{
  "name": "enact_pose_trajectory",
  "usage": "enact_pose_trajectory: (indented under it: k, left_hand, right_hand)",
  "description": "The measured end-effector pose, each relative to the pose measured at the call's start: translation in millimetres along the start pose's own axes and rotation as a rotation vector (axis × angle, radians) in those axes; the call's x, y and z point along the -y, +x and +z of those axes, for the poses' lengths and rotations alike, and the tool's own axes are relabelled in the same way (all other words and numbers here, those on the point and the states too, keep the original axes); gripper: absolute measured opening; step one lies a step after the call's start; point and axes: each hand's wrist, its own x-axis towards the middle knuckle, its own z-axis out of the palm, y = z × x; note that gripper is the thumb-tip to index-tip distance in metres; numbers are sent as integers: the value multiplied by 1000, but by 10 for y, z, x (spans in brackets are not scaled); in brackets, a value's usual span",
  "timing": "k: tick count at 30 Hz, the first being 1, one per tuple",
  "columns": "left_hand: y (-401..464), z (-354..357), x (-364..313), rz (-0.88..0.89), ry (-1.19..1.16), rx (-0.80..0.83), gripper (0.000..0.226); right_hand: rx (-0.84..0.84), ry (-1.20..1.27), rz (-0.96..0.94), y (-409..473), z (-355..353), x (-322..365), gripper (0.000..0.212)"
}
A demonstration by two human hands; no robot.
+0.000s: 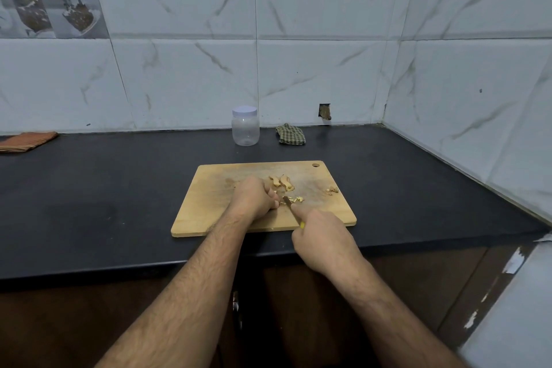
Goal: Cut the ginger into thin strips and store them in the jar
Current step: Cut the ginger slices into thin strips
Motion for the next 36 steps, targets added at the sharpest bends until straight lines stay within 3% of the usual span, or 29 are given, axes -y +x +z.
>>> enact_pose_trajectory:
  k: [9, 15, 17, 24, 36]
  left_hand:
    - [26, -19, 132, -9, -118, -85, 17]
    - [88, -35, 147, 41, -37, -204, 21]
    - [124, -32, 114, 68, 33, -180, 12]
    - [158, -21, 19, 154, 286, -86, 18]
    - [189, -71, 9, 138, 267, -64, 19]
  right_hand:
    - [36, -56, 5, 94, -25, 18, 58]
    - [80, 28, 8, 150, -89, 5, 59]
    - [88, 88, -3, 151, -87, 35, 56]
    - [63, 18, 51, 198, -60, 41, 57]
    - [49, -18, 43, 175, -54, 65, 59]
